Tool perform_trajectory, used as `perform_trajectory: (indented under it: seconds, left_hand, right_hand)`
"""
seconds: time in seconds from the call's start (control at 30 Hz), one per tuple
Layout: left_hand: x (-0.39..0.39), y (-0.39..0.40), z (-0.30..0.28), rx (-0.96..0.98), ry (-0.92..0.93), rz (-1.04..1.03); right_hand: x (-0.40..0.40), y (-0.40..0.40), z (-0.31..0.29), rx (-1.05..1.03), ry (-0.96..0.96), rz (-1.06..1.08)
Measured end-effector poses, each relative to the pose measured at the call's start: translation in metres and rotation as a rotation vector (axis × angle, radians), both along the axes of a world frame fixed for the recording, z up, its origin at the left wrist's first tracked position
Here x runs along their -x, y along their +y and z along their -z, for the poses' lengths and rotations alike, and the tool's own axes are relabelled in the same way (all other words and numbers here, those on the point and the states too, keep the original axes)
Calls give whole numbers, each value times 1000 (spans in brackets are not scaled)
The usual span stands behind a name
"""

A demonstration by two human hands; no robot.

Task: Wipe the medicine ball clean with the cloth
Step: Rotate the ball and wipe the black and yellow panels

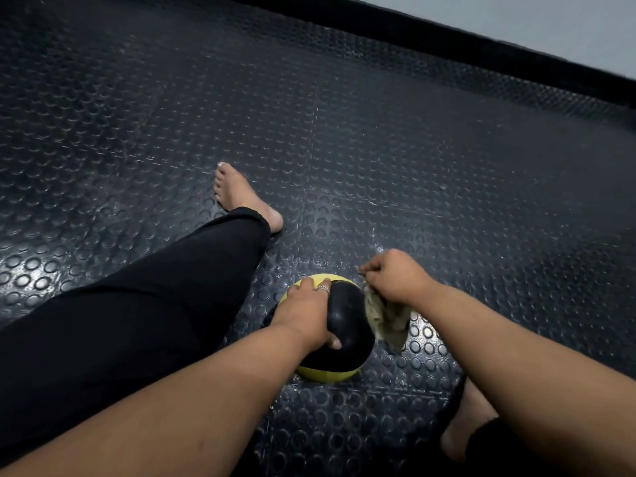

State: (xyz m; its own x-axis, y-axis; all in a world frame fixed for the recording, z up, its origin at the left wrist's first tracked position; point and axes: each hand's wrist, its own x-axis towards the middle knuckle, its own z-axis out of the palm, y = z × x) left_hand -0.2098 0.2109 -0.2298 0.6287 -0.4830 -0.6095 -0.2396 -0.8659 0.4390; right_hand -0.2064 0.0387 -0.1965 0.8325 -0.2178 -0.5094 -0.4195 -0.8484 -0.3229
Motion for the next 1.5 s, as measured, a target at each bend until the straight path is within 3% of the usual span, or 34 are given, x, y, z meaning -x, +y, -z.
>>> perform_trajectory:
  seconds: [0.23, 0.5, 0.67, 0.93, 1.2, 1.33, 1.5]
  left_hand:
    - [-2, 3, 3, 5, 16, -31]
    - [-1, 3, 1, 21, 17, -36]
    - [-4, 3, 2, 22, 21, -31]
    - [-4, 4, 8, 60, 34, -112]
    - [1, 4, 9, 52, 34, -133]
    - [3, 3, 7, 52, 25, -112]
    - [0, 4, 6, 48, 11, -94]
  right_hand:
    - [17, 26, 25, -72, 7, 47]
    - [26, 8, 4, -43, 185, -144]
    - [-2, 4, 9, 24, 23, 101]
    - [22, 32, 23, 49, 149, -35]
    - [53, 42, 14, -111, -9, -6]
    - [54, 29, -2, -108, 134, -110]
    - [14, 14, -6, -87, 67, 141]
